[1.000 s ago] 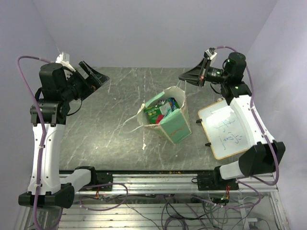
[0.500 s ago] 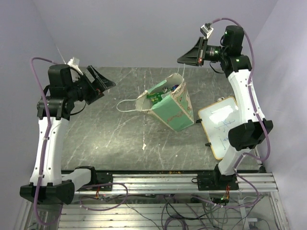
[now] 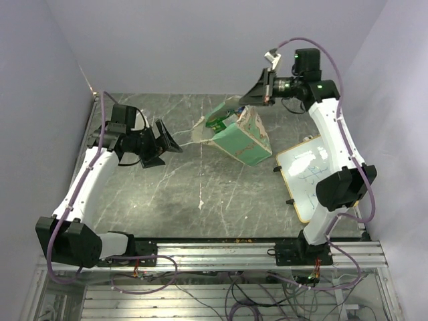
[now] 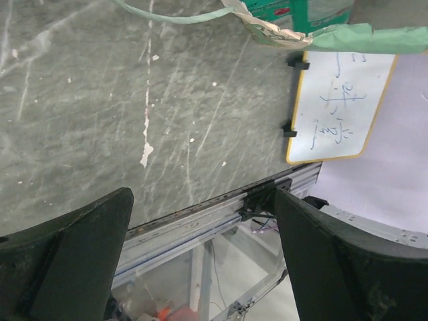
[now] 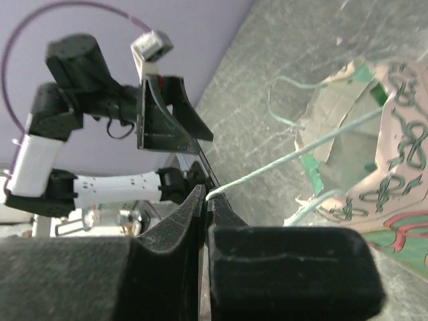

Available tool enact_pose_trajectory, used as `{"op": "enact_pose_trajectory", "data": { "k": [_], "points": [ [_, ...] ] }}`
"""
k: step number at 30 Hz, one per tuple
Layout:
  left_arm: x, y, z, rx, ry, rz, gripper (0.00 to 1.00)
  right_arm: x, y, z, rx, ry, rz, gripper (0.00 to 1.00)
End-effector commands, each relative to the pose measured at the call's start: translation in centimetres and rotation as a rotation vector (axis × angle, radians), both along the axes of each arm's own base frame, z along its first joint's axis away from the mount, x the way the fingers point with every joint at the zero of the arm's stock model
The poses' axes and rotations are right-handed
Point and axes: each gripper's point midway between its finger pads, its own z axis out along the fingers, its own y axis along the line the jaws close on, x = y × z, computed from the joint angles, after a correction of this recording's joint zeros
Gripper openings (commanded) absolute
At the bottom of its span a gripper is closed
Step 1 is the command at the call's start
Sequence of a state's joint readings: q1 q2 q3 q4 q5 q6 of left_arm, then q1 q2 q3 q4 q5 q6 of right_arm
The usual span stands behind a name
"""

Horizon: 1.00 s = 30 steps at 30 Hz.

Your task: Take the snacks out of the paper bag

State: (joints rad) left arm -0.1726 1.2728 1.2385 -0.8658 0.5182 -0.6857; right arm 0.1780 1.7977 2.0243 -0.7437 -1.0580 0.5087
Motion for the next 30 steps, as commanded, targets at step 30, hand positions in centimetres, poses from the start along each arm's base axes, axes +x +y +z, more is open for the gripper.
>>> {"op": "enact_pose_trajectory", "data": {
  "k": [30],
  "points": [
    [-2.8,-1.7,2.4,-0.062,-0.250,-0.036,0.97,-6.1,3.4,2.2,0.026,0.009,0.058,0.00]
  ]
}}
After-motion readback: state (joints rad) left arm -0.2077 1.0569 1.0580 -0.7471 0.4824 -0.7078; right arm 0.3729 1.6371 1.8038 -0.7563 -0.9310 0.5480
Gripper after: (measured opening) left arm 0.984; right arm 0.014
